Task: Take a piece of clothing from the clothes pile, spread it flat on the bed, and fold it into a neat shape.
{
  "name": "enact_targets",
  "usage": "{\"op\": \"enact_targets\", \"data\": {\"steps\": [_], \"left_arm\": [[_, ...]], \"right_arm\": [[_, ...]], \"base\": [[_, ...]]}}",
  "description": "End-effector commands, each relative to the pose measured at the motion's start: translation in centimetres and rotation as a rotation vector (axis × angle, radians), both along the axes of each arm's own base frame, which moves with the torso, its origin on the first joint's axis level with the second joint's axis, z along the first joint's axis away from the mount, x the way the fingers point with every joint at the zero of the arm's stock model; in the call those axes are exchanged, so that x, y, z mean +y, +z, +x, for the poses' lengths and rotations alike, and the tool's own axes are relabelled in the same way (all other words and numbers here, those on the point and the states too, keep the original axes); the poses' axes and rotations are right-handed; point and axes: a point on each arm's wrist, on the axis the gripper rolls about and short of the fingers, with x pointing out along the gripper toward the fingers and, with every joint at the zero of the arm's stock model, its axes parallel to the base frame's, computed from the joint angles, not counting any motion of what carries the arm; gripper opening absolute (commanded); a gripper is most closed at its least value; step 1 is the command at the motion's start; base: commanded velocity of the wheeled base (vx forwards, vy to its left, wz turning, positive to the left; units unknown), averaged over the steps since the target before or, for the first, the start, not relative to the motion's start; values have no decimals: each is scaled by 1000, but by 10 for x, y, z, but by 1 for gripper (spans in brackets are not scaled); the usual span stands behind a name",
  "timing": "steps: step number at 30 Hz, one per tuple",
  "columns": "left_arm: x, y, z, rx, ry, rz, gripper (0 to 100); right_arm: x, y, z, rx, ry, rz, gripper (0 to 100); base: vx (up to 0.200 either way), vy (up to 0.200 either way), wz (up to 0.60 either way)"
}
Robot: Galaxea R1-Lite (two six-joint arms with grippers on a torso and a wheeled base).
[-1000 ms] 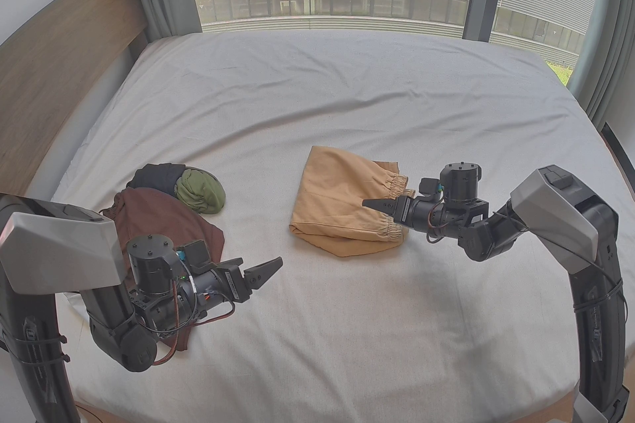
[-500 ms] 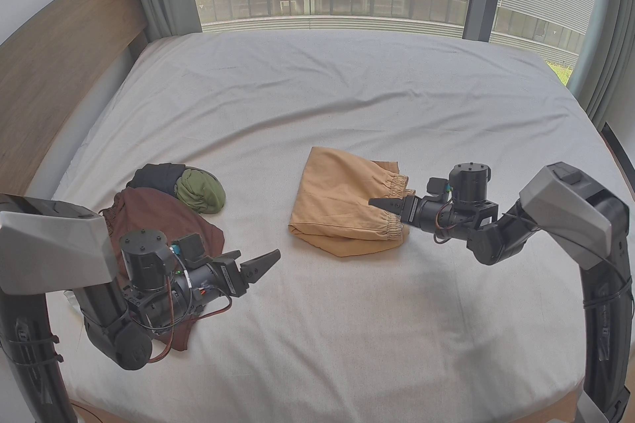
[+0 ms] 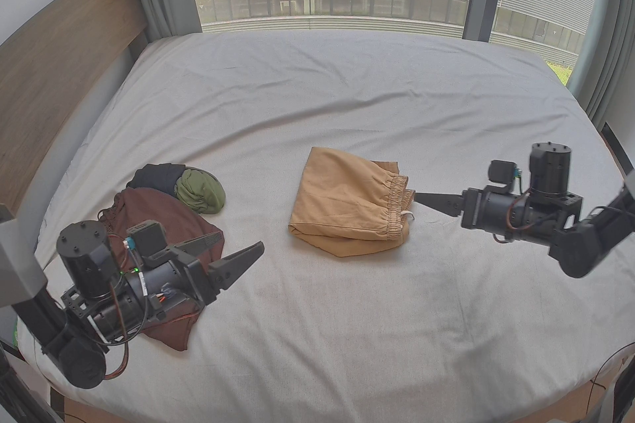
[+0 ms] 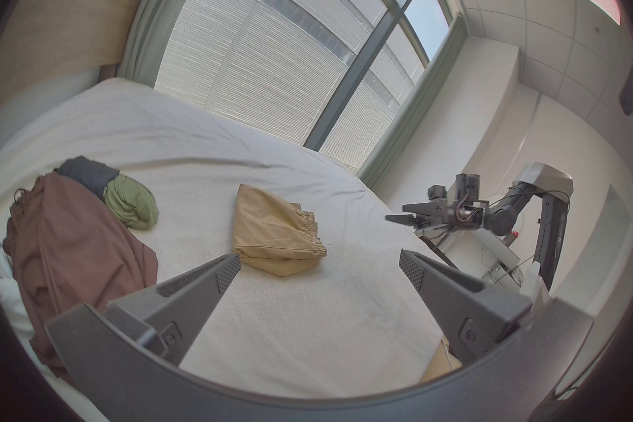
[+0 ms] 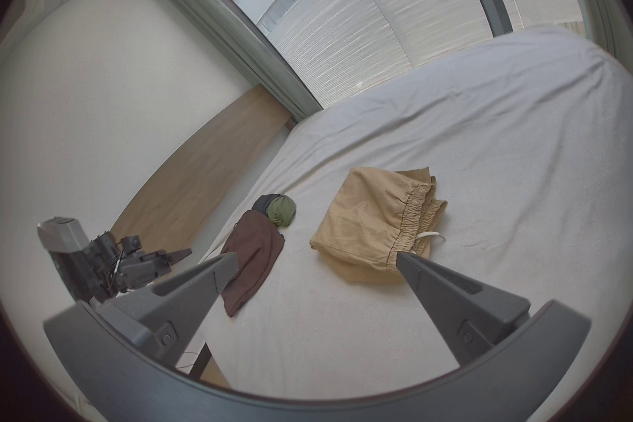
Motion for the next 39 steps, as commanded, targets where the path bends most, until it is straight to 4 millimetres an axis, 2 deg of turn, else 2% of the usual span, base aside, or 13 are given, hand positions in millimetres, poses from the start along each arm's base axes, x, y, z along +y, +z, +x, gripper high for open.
{"op": "enact_targets", "data": {"steps": [1, 6, 9, 15, 16, 18, 19, 21, 25, 26, 29, 31, 39], "left_arm": [[20, 29, -60, -144, -32, 32, 100], [29, 43, -82, -240, -52, 27, 100], [33, 43, -94, -236, -66, 32, 100], [42, 48, -118, -223, -80, 50, 100], [42, 48, -118, -223, -80, 50, 100], [50, 52, -137, -239, -81, 57, 100], [50, 52, -137, -239, -81, 57, 100], [58, 52, -152, -241, -70, 56, 100], [68, 50, -171, -249, -45, 53, 100], [74, 48, -182, -262, -15, 52, 100], [79, 45, -191, -268, 9, 51, 100], [86, 36, -209, -274, 50, 54, 100], [95, 12, -237, -246, 97, 68, 100]], "right_arm": [[-40, 49, -115, -212, -19, -28, 100], [-58, 48, -150, -249, -79, -32, 100], [-66, 45, -164, -264, -106, -39, 100], [-73, 47, -204, -352, -115, -21, 100], [-73, 47, -204, -352, -115, -21, 100], [-76, 48, -224, -410, -119, -9, 100], [-76, 48, -224, -410, -119, -9, 100], [-79, 47, -239, -434, -131, -7, 100], [-82, 46, -261, -473, -143, 2, 100], [-83, 44, -274, -488, -144, 10, 100], [-84, 41, -284, -486, -146, 17, 100], [-87, 37, -304, -507, -144, 33, 100], [-91, 10, -342, -515, -147, 53, 100]], "base": [[0, 0, 0], [0, 0, 0], [0, 0, 0], [0, 0, 0], [0, 0, 0], [0, 0, 0], [0, 0, 0], [0, 0, 0], [0, 0, 0], [0, 0, 0], [0, 0, 0], [0, 0, 0], [0, 0, 0]]}}
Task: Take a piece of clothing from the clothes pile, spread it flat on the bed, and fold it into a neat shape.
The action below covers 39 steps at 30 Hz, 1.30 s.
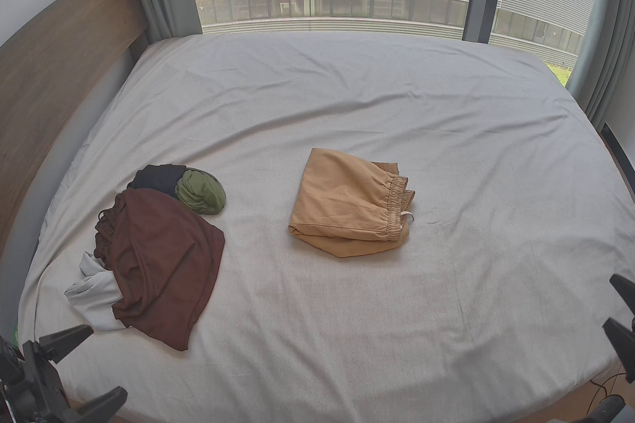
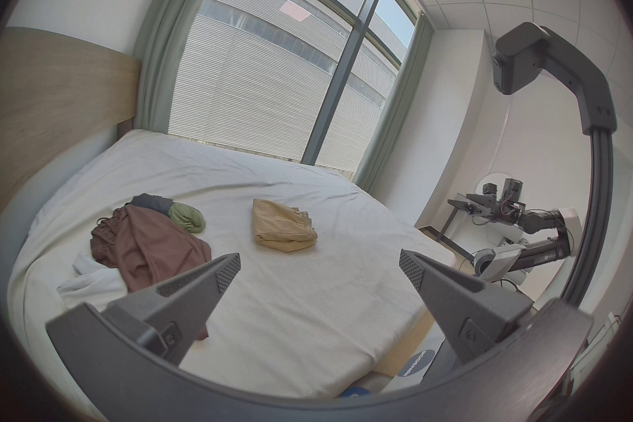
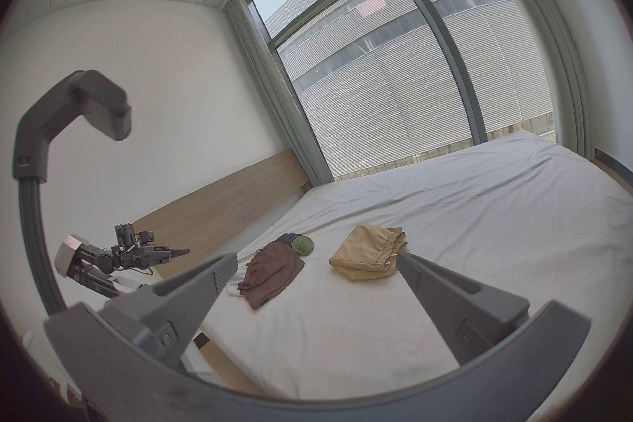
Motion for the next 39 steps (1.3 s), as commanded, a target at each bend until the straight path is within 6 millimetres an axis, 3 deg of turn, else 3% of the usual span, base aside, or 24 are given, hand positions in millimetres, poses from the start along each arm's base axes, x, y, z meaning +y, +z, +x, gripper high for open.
{"op": "enact_targets", "data": {"steps": [1, 11, 15, 21, 26, 30, 39], "left_arm": [[9, -15, -30, -106, 69, -31, 100], [10, -22, -36, -117, 113, -34, 100], [10, -25, -38, -119, 151, -32, 100], [10, -32, -42, -105, 181, -22, 100], [13, -34, -41, -93, 314, -4, 100], [14, -41, -40, -46, 404, 57, 100], [14, -42, -40, -59, 444, 104, 100]], "right_arm": [[-5, -17, -40, -117, -1, 29, 100], [-6, -24, -45, -124, -77, 40, 100], [-4, -25, -44, -129, -181, 23, 100], [-3, -49, -38, -123, -248, -87, 100], [-10, -71, -33, -1, -542, -218, 100], [-14, -73, -41, -7, -687, -211, 100], [-12, -73, -38, -32, -608, -219, 100]], "base": [[0, 0, 0], [0, 0, 0], [0, 0, 0], [0, 0, 0], [0, 0, 0], [0, 0, 0], [0, 0, 0]]}}
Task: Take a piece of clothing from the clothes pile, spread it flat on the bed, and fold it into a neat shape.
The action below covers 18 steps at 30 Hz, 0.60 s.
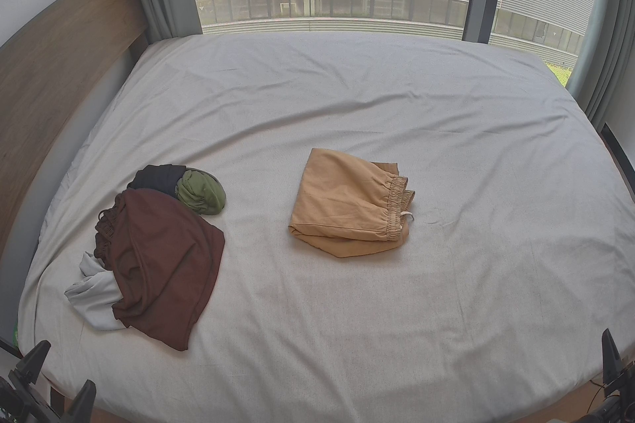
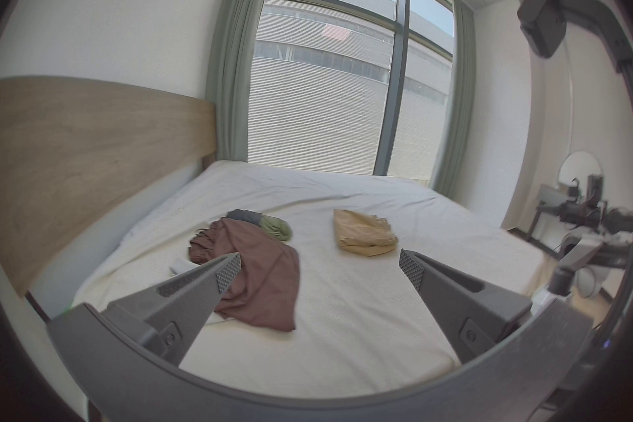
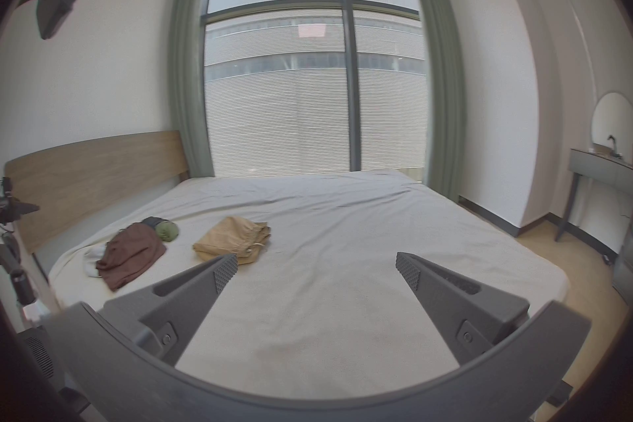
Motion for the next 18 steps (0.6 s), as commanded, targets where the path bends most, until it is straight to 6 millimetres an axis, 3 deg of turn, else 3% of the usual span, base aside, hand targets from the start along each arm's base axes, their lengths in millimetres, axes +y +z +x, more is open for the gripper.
{"op": "enact_targets", "data": {"steps": [1, 6, 11, 18], "left_arm": [[1, -7, 2, 25, 104, 89, 100], [4, -14, 2, 90, 198, 144, 100], [2, -14, -4, 21, 314, 106, 100], [2, -15, -5, -3, 277, 110, 100]], "right_arm": [[2, -3, 0, -14, 128, -8, 100], [2, -2, 0, -20, 125, -7, 100], [2, -2, 0, -20, 110, -7, 100], [2, -2, 0, -20, 113, -5, 100]], "base": [[0, 0, 0], [0, 0, 0], [0, 0, 0], [0, 0, 0]]}}
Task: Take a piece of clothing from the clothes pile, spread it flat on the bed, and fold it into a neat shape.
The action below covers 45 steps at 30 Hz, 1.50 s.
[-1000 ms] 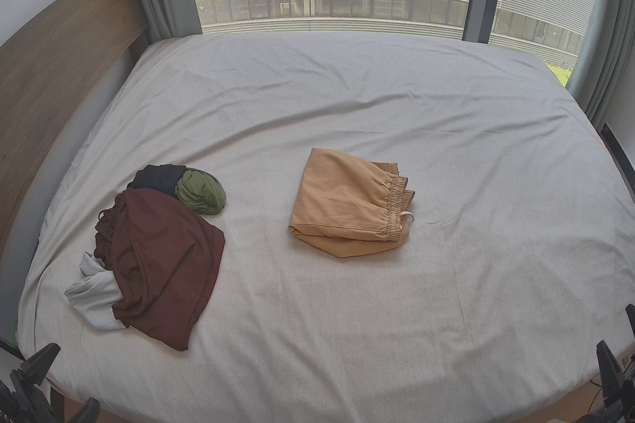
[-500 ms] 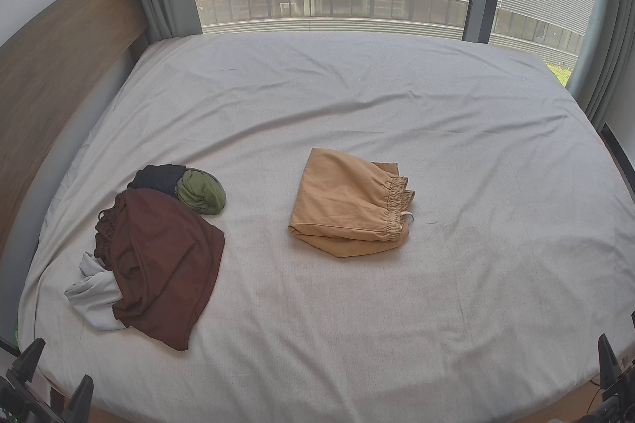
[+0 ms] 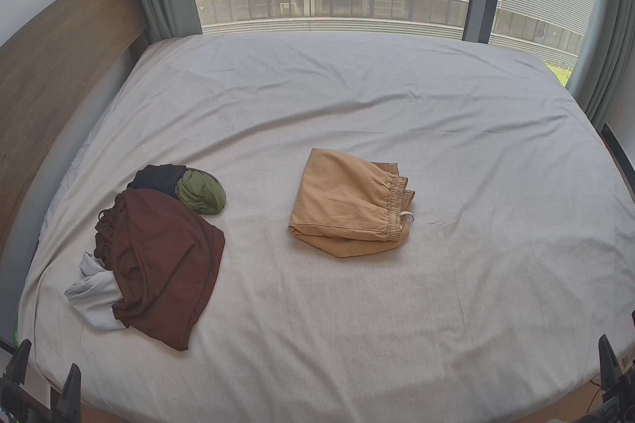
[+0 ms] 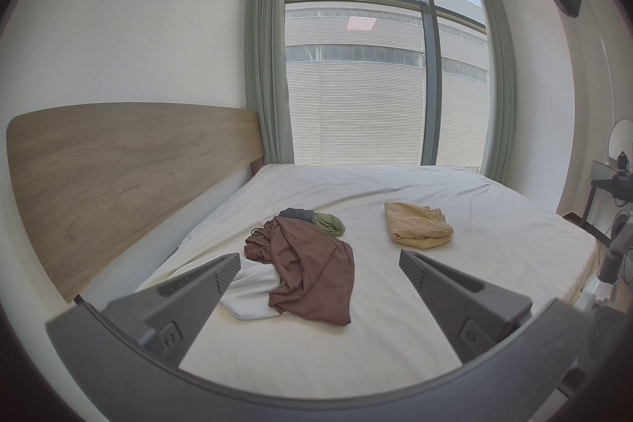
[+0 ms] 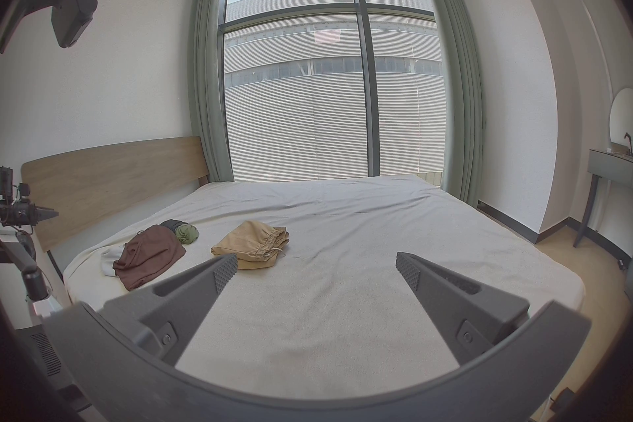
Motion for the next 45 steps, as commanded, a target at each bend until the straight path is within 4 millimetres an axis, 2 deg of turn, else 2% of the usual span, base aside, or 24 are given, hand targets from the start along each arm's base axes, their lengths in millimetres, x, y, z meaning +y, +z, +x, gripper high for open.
{"op": "enact_targets", "data": {"steps": [1, 7, 14, 17, 20, 26, 34, 41, 45], "left_arm": [[0, -6, -2, -24, -4, 1, 100], [0, -6, -2, -24, -2, -3, 100], [0, -6, -2, -24, -2, 1, 100], [0, -6, -2, -24, -2, 1, 100], [0, -6, -2, -24, -2, 1, 100], [0, -6, -2, -24, -2, 1, 100], [0, -6, -2, -24, -2, 1, 100], [0, -6, -2, -24, -2, 1, 100], [0, -6, -2, -24, -1, 1, 100]], "right_arm": [[0, -4, 1, 15, -2, -8, 100], [0, -5, 1, 30, 0, -31, 100], [2, -4, 1, 39, 95, 108, 100], [1, -4, 1, 35, 54, 169, 100], [-1, -5, 1, 33, -59, 83, 100], [-2, -5, 0, 61, -100, -61, 100], [-1, -4, 0, 92, -44, -85, 100], [-1, -5, -1, 77, -47, -22, 100], [1, -5, -2, 74, 33, 36, 100]], "base": [[0, 0, 0], [0, 0, 0], [0, 0, 0], [0, 0, 0], [0, 0, 0], [0, 0, 0], [0, 0, 0], [0, 0, 0], [0, 0, 0]]}}
